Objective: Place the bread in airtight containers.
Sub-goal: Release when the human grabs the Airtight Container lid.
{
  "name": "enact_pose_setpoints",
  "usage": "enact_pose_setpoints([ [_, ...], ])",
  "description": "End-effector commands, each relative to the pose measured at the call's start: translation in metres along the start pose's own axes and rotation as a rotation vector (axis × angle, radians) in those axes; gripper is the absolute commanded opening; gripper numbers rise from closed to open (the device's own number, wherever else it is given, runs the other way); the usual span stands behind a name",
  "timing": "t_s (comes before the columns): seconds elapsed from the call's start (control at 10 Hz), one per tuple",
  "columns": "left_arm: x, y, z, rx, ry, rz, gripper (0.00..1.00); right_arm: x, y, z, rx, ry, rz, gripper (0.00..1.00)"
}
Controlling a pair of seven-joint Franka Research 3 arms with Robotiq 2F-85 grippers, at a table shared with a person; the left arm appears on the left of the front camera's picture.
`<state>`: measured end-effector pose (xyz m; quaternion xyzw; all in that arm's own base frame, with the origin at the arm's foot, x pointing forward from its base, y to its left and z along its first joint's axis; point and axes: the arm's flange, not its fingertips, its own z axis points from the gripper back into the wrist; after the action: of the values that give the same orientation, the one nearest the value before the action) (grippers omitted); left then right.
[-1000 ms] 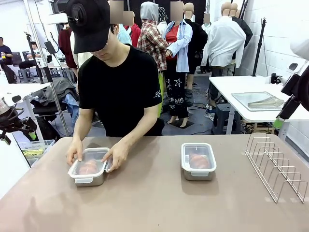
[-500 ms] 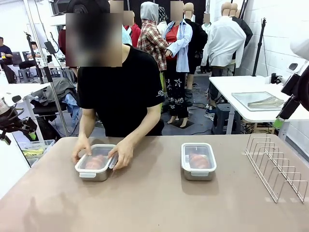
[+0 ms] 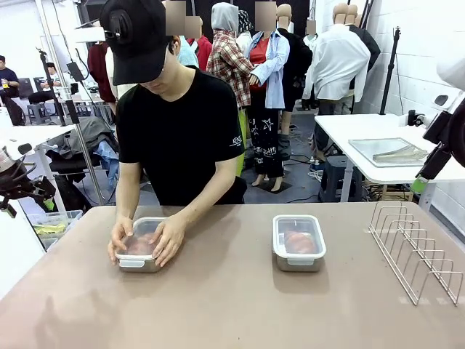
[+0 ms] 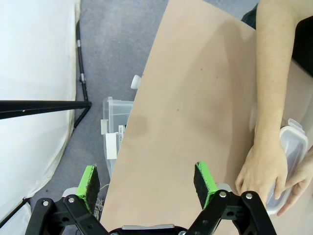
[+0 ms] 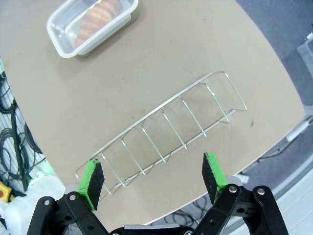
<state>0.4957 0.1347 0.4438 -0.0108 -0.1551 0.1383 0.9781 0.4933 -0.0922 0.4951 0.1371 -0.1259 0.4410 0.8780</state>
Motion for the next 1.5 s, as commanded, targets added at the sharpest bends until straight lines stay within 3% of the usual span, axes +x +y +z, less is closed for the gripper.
enact_pose_setpoints([
  [0.0,0.0000,0.0017,0.0009,0.002,-0.002,0.002,1.00,0.0010,-0.0038,0.0014,0.009,0.010,0.016,1.00],
  [1.4,0.0000,0.0017,0.0009,0.002,-0.002,0.002,1.00,0.0010,-0.0038,0.0014,0.009,0.010,0.016,1.00],
])
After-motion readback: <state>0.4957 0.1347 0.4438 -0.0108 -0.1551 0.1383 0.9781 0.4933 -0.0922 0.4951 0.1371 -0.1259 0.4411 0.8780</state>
